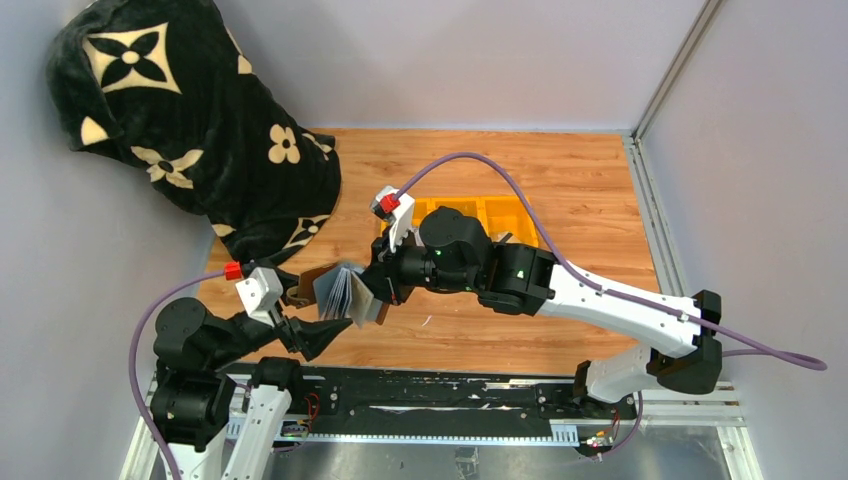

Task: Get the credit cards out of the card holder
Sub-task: Remove the credit card from the card holder.

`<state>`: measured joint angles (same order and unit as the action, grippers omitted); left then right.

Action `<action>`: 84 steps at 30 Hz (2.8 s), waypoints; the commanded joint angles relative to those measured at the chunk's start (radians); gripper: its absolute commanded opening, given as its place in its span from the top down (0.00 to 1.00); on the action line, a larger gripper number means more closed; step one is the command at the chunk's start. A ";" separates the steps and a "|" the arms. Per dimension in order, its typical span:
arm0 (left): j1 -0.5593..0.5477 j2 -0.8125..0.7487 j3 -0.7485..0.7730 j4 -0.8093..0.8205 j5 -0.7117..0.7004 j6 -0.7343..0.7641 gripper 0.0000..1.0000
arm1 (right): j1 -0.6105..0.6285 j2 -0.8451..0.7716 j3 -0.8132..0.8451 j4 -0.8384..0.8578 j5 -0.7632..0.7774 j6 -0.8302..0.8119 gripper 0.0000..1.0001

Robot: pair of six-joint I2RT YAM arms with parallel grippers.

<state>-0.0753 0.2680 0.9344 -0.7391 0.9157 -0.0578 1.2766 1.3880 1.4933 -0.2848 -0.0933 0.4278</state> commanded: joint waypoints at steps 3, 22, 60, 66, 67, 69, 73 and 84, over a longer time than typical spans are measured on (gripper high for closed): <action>-0.002 -0.006 0.010 0.040 -0.079 0.016 0.28 | 0.016 -0.038 0.029 0.055 0.014 0.007 1.00; -0.002 0.010 0.082 0.080 -0.047 -0.074 0.60 | 0.015 -0.191 -0.114 0.147 -0.138 -0.057 1.00; -0.003 0.090 0.080 0.198 0.175 -0.231 0.89 | -0.013 -0.249 -0.079 0.039 -0.199 -0.149 0.24; -0.003 0.087 0.090 0.160 0.172 -0.179 0.90 | -0.012 -0.160 -0.075 0.038 -0.295 -0.128 0.23; -0.003 0.089 0.095 0.147 0.173 -0.171 0.90 | -0.013 -0.154 -0.078 0.037 -0.295 -0.128 0.23; -0.002 0.089 0.100 0.137 0.177 -0.165 0.90 | -0.013 -0.148 -0.080 0.037 -0.298 -0.132 0.32; -0.003 0.091 0.103 0.135 0.183 -0.186 0.83 | -0.013 -0.149 -0.086 0.047 -0.322 -0.147 0.81; -0.003 0.164 0.079 0.108 0.320 -0.290 0.42 | -0.014 -0.227 -0.173 0.122 -0.415 -0.176 1.00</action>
<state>-0.0765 0.3870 1.0126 -0.6094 1.1412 -0.3153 1.2629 1.2186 1.3407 -0.2470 -0.4458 0.2798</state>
